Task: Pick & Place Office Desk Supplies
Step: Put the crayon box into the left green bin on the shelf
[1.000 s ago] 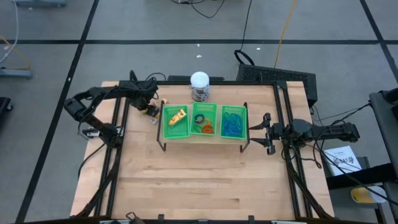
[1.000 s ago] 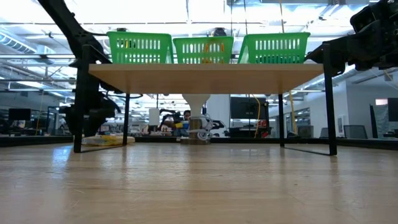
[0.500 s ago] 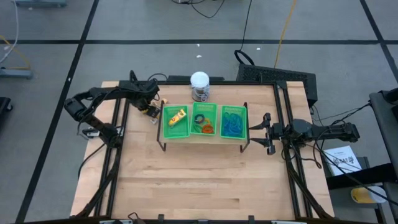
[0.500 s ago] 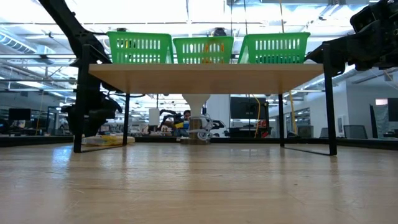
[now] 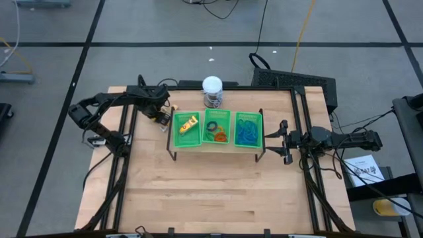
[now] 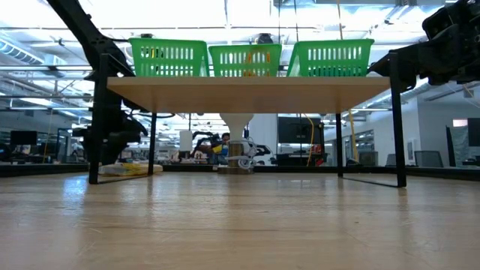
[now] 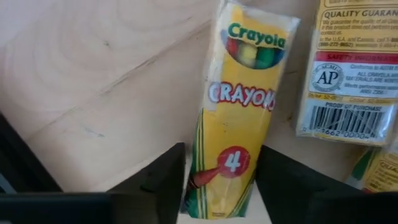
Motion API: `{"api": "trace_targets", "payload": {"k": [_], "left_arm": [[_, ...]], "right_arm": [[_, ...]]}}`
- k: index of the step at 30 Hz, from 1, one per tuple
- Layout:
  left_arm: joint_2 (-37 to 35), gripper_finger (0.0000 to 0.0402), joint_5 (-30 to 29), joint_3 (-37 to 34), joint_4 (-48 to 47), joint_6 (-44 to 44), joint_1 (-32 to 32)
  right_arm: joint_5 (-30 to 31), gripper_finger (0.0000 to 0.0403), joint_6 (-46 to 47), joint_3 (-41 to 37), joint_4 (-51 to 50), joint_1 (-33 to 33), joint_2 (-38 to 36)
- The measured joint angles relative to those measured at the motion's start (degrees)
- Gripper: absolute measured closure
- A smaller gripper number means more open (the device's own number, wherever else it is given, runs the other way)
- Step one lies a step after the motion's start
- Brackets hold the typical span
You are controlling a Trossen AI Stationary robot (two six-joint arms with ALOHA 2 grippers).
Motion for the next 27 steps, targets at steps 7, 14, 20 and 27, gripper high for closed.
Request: {"api": "trace_targets", "payload": {"k": [7,14,20,27], "left_arm": [[-0.6,0.0270,0.7,-0.1,-0.8,0.4,0.1],[-6.6,0.0293,-0.3,-0.2,-3.0,0.2,0.4],[-13.8,0.0293,-0.5,-0.2,-5.1,-1.0,0.6],[-23.6,0.0293,-0.5,-0.1,-7.2,-3.4,0.7]], "right_arm": [[0.0,0.0190,0.0,0.0,0.0,0.0,0.0],[0.0,0.0190,0.0,0.0,0.0,0.0,0.0],[0.0,0.0190,0.0,0.0,0.0,0.0,0.0],[0.0,0.0190,0.0,0.0,0.0,0.0,0.0]]}}
